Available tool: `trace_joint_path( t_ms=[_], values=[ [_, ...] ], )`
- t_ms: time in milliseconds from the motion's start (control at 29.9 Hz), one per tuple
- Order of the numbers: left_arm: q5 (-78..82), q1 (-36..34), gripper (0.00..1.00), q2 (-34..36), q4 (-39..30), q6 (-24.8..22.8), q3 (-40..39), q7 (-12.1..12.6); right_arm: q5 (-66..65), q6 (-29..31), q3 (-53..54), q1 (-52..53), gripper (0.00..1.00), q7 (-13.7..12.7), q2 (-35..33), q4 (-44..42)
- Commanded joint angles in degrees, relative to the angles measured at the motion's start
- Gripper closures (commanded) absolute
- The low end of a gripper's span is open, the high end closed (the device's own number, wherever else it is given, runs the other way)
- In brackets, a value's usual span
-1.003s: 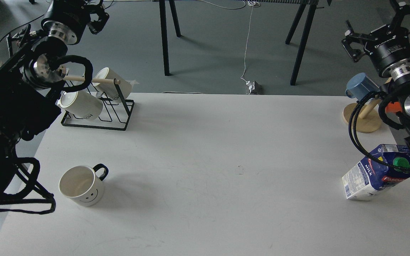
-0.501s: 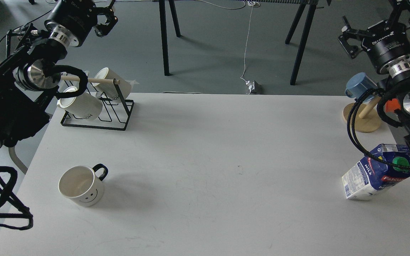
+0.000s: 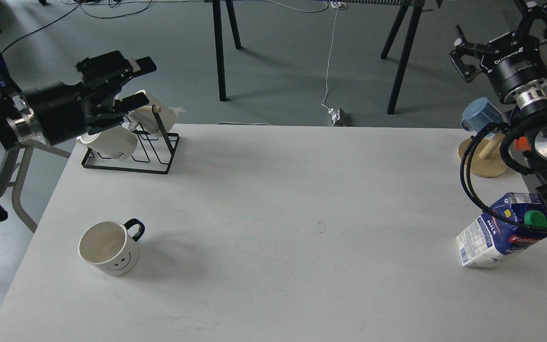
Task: Place cup and milk with both arms
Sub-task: 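Lower the left gripper to the white smiley mug and grasp it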
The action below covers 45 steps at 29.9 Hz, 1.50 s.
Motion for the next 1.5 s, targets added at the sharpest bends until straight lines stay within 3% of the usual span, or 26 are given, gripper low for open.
trace_joint_path(
  t_ms=[0, 134, 201, 301, 501, 602, 1003, 1471],
  values=[
    [6.80, 1.50, 0.26, 5.56, -1.83, -0.05, 0.75, -0.02, 0.01, 0.00, 0.38, 0.00, 0.01, -0.09, -0.24, 0.08],
    [16.54, 4.83, 0.31, 8.99, -1.74, 0.38, 0.93, -0.20, 0.01, 0.00, 0.29, -0.18, 0.01, -0.09, -0.76, -0.01],
    [24.44, 6.94, 0.32, 9.96, -1.74, 0.91, 0.84, -1.95, 0.01, 0.00, 0.38, -0.26, 0.01, -0.09, -0.85, -0.10],
    [36.66, 10.02, 0.32, 10.84, -1.74, 5.38, 1.01, -4.85, 0.01, 0.00, 0.38, -0.53, 0.01, -0.09, -0.94, -0.10],
    [58.37, 16.43, 0.31, 10.58, 0.01, 14.79, 2.68, -5.74, 0.01, 0.00, 0.55, -0.79, 0.01, 0.00, -0.85, -0.10],
    [64.28, 18.63, 0.31, 10.14, 1.59, 17.34, 3.30, -5.65, 0.01, 0.00, 0.55, -1.14, 0.01, 0.00, -0.85, -0.10],
    [65.61, 21.01, 0.32, 0.22, 11.62, 19.46, 5.05, -5.56, 0.01, 0.00, 1.17, -1.76, 0.01, -0.09, -0.94, -0.10],
    [71.68, 23.65, 0.47, -6.03, 20.05, 23.24, 5.41, -5.91, 0.01, 0.00, 1.17, -1.67, 0.01, -0.09, -0.94, -0.01]
  ],
)
